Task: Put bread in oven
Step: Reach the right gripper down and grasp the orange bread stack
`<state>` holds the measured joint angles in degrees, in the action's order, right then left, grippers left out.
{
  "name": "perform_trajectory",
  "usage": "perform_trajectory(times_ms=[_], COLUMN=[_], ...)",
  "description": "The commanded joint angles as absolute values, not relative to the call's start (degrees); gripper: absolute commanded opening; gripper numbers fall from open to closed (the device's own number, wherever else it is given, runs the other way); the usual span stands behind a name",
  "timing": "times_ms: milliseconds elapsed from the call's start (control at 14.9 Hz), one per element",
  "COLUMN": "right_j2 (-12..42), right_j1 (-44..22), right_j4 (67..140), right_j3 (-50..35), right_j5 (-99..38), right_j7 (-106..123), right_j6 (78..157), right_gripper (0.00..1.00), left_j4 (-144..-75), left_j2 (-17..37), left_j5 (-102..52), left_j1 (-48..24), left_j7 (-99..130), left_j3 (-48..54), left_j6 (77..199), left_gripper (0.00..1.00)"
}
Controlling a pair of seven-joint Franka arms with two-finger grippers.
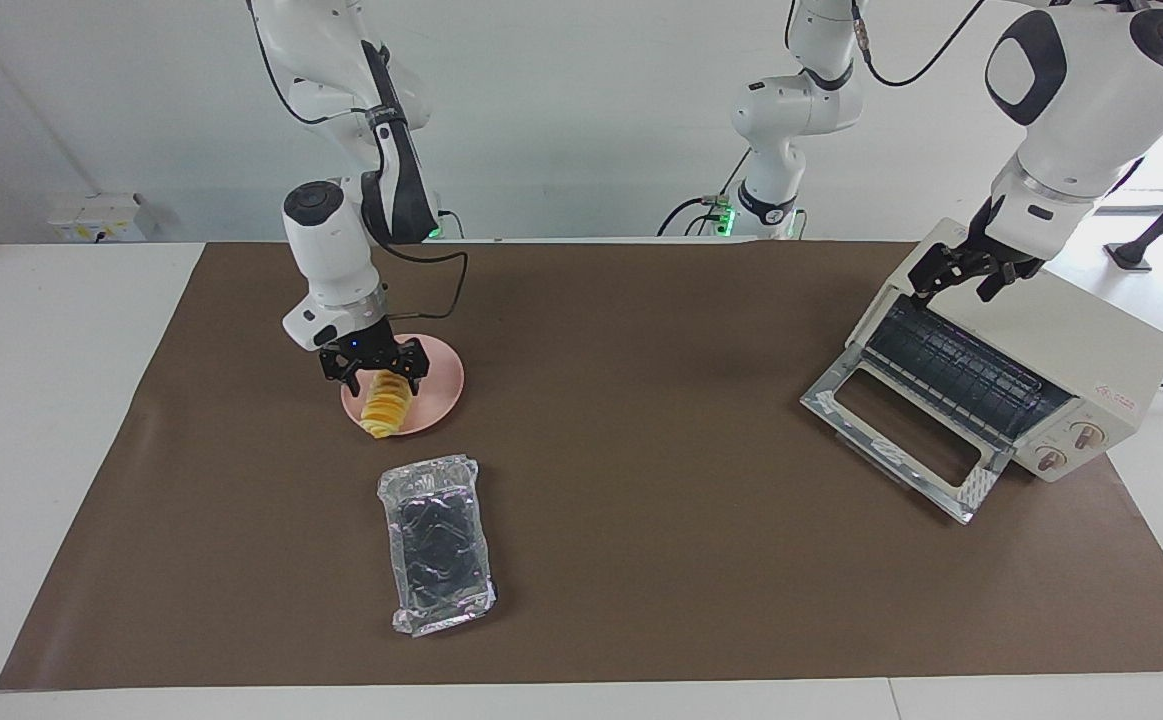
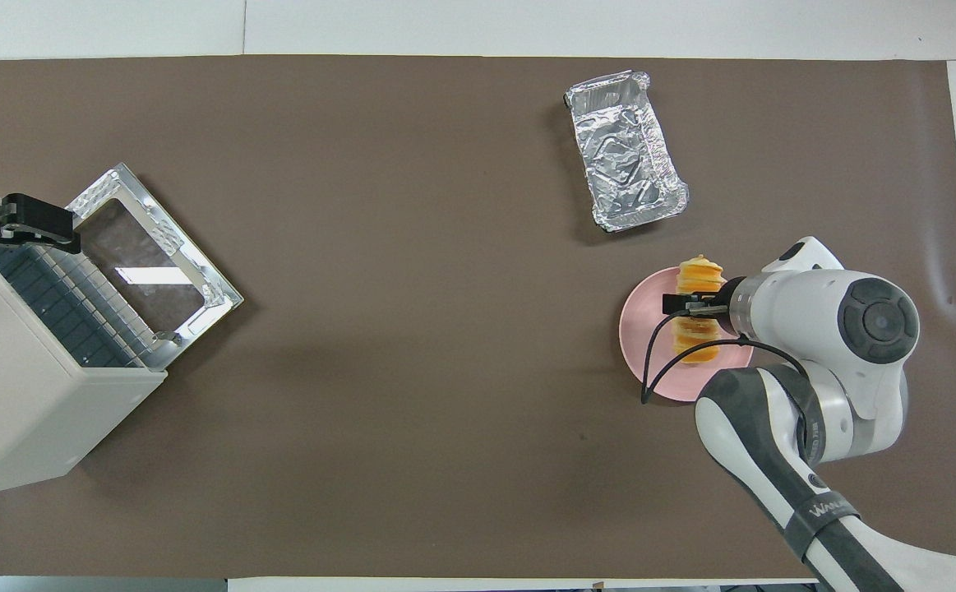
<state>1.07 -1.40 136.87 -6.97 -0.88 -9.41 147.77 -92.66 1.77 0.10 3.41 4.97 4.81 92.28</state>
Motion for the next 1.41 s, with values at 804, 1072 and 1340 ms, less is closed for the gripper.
perform_trajectory(times_ms=[804, 1072, 1340], right_j2=[5.1, 5.2, 5.5], right_j1=[-0.8, -1.0, -0.9], right_j4=[134.6, 131.9, 125.3], right_j3=[-7.3, -7.3, -7.2], right_j5=[-1.0, -0.9, -0.9], right_j7=[-9.8, -9.4, -8.0], right_j6=[149.3, 145.6, 137.6], right_gripper=[0.0, 0.0, 0.0], left_j4=[-93.2, -93.2, -93.2], left_j2=[0.8, 0.7, 0.8], left_j5=[-0.5, -0.5, -0.5], left_j1=[3.5, 3.5, 3.5], left_j7=[5.4, 5.4, 5.4], left_j3=[4.7, 4.7, 4.7], left_j6=[91.7, 91.7, 91.7], left_gripper=[1.0, 1.0, 1.0])
